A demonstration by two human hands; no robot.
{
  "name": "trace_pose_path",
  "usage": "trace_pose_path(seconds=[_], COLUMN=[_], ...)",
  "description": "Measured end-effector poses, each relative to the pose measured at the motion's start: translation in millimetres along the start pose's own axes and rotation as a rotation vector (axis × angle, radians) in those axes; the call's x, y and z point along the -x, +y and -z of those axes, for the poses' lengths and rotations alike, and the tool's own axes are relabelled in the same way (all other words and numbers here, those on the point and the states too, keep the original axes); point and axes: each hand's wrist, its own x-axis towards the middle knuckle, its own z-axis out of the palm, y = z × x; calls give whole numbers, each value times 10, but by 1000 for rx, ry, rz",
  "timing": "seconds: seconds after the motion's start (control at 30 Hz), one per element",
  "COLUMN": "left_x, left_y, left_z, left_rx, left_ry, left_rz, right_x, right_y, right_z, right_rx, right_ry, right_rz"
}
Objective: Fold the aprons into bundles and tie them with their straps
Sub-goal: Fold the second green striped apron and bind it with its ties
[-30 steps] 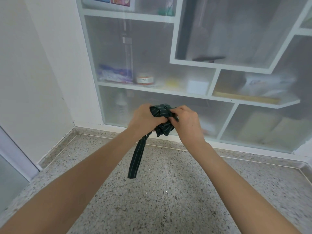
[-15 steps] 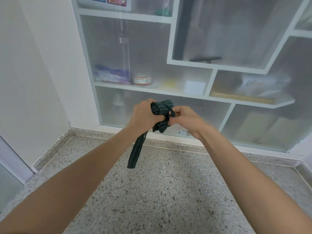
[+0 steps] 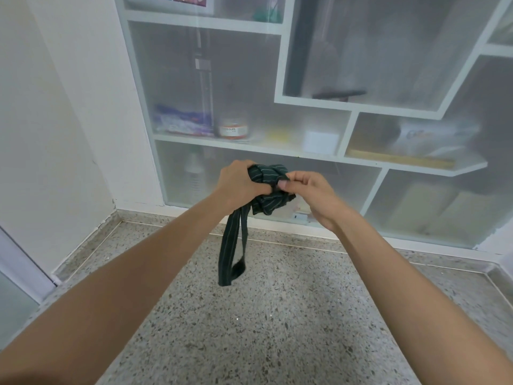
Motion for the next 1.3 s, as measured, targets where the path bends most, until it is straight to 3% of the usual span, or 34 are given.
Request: trace_pose_path(seconds=[0.1,0.37,0.57,0.63,0.77,0.83,0.9,1.0,1.03,1.17,1.3], left_x=[2,0,1,6,28,58,103,165,190,273,385], left_y=[-45,-80,-78,-61,19,59,92,186,230,341,292], left_z=[-14,-58,-112,-132,-159,-177,-220,-263,-271,-267,-104], left_rx=[11,69,90,64,47,20,2,13,26,112,182], left_ry=[-11,-36,-116,-118,-124,-131,-125,-127,-145,-209,-380], left_rz=[25,77,92,83,77,78,75,55,47,25,130], right_x=[-28,-74,-68,-36,-4,-15,5,90,143,383,592], right_y=[69,108,156,180,252,257,280,335,343,327,288], right_z=[-14,-103,-148,-143,-121,-42,47,94,109,235,203], right_rx=[-14,101,687,740,604,394,293,423,336,-431,-569], right_ry=[-18,164,308,353,529,586,529,417,389,100,196], right_rz=[-34,27,167,208,189,73,-35,-50,-66,-328,-289])
